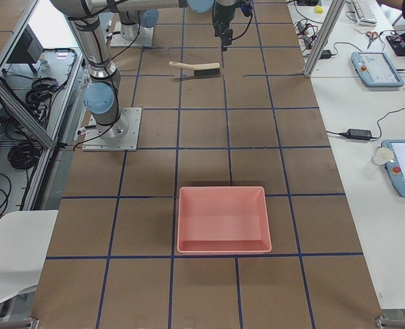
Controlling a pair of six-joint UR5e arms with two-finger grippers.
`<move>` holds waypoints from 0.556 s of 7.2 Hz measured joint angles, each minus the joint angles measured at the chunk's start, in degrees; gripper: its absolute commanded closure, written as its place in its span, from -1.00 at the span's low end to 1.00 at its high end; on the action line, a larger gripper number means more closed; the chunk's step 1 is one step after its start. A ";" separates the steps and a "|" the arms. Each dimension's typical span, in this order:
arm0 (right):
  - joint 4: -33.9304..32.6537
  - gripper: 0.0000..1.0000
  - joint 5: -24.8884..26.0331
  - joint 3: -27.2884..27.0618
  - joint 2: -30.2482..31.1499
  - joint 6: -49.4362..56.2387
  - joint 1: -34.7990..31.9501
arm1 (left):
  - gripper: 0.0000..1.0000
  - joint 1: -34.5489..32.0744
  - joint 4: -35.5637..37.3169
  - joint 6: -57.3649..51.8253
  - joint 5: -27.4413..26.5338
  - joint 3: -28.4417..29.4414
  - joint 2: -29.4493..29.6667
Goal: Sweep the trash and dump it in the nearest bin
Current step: 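Tilt the dustpan over the trash bag with the left gripper to dump bread, then carry the empty dustpan back over the table with the left gripper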
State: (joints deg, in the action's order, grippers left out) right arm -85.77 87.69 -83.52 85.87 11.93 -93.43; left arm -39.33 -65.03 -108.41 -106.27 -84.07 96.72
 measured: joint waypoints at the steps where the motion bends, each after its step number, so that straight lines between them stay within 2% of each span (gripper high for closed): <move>1: -0.01 -1.00 0.01 -0.08 -0.05 -0.04 0.00 | 0.91 -1.65 -1.86 1.55 0.00 -0.17 -1.64; 4: 0.00 -1.00 -0.02 -0.35 -0.08 -0.07 0.01 | 0.91 -6.68 -6.01 7.90 0.52 -1.02 -2.79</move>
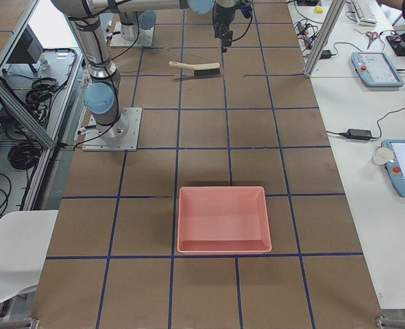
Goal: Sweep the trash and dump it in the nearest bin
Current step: 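Carry the empty dustpan back over the table with the left gripper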
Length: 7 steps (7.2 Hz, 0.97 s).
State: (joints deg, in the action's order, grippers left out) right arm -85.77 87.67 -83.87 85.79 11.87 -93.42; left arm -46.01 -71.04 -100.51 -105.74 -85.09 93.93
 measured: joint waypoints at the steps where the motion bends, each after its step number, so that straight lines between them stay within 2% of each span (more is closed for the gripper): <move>1: 0.04 -1.00 0.08 -0.23 0.18 0.10 0.20 | 0.92 -4.28 -0.66 4.30 0.00 -0.91 -0.11; 7: 0.06 -1.00 0.01 -1.94 1.02 -0.27 0.08 | 0.91 -26.00 -0.24 39.60 3.13 -5.47 5.58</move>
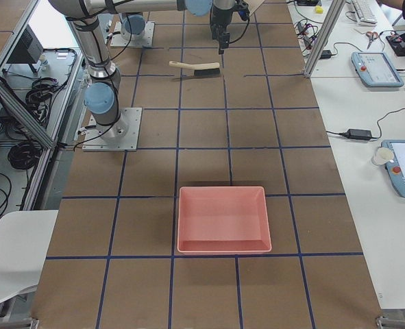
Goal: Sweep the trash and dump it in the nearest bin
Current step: 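Carry the empty dustpan back over the table with the left gripper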
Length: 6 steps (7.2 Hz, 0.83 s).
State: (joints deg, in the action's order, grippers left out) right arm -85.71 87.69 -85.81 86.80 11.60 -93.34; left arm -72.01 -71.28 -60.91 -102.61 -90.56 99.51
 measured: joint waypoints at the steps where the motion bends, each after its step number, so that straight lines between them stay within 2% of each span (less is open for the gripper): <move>1: -0.04 -1.00 -0.03 -0.17 0.06 -0.28 0.00 | 0.91 -4.19 -0.03 7.40 0.31 -0.06 1.36; 3: -0.07 -1.00 0.08 -0.26 0.06 -0.16 0.00 | 0.91 -10.55 0.55 20.15 3.24 0.01 3.35; 6: -0.07 -1.00 -0.06 -0.37 -0.03 -0.36 -0.03 | 0.91 -15.33 2.22 32.14 10.12 -0.54 5.94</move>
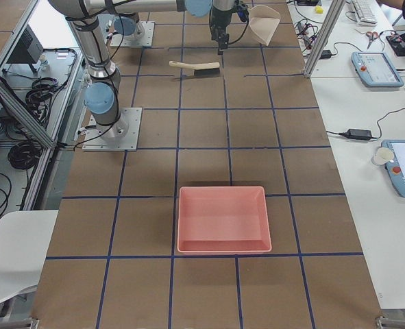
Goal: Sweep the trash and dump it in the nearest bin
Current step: 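Carry the empty dustpan back over the table with the left gripper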
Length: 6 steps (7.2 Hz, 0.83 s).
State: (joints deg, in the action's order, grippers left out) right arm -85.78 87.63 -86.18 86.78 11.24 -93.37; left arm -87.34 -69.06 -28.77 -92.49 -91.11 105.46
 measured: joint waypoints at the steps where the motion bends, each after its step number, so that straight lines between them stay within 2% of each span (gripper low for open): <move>1: 0.02 -1.00 -0.01 0.02 -0.16 -0.06 -0.01 | 0.91 -2.11 1.76 4.21 0.69 -0.35 0.78; 6: 0.23 -1.00 0.00 -0.12 -0.06 -0.24 -0.05 | 0.90 -9.42 7.71 20.58 1.21 -0.71 4.19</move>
State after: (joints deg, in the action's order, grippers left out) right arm -85.55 87.63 -86.31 86.71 11.00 -93.42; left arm -96.77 -61.36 -8.20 -91.28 -91.82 109.65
